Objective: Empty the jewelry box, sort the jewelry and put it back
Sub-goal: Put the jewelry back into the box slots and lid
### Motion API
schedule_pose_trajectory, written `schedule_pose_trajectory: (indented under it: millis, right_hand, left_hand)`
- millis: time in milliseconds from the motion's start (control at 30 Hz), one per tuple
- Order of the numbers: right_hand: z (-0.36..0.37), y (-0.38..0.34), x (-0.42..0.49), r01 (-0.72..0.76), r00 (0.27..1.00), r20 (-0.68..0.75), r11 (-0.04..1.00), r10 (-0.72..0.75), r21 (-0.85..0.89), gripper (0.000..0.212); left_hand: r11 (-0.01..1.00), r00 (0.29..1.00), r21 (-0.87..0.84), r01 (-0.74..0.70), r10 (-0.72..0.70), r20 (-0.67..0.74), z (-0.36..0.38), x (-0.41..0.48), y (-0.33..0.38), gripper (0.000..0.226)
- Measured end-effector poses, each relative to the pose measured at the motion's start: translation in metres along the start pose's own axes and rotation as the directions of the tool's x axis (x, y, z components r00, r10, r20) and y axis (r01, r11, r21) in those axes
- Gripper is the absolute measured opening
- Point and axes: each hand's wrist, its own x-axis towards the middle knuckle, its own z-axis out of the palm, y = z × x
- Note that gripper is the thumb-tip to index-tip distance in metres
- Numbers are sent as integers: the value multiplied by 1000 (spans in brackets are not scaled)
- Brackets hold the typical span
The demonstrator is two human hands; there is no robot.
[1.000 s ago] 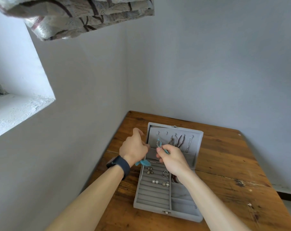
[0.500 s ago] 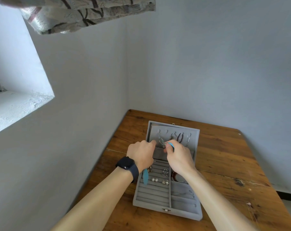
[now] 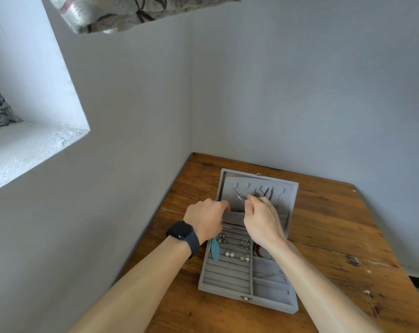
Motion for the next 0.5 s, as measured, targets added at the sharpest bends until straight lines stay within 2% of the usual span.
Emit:
schedule_pose_trajectory:
  millis: [133, 233, 300, 400, 500]
  right_hand:
    - [1, 0, -2, 75, 988, -131, 995, -83, -64, 33]
    - [1, 2, -2, 96, 969, -212, 985, -125, -146, 15]
    - [0, 3, 0, 119, 963, -217, 973, -163, -199, 9]
    - [1, 3, 3, 104, 967, -195, 954, -163, -281, 13]
    - [5, 3, 3, 149, 978, -112, 962, -178, -227, 20]
  left_hand:
    - [1000, 1000, -19, -1, 0, -6, 2, -1, -1, 34]
    - [999, 1000, -40, -5, 5, -3, 3, -1, -3, 35]
    - [999, 1000, -51, -8, 8, -4, 3, -1, -4, 35]
    - [998, 1000, -58, -3, 3, 1, 3, -1, -4, 36]
    - [999, 1000, -54, -1, 1, 10, 2, -1, -3, 36]
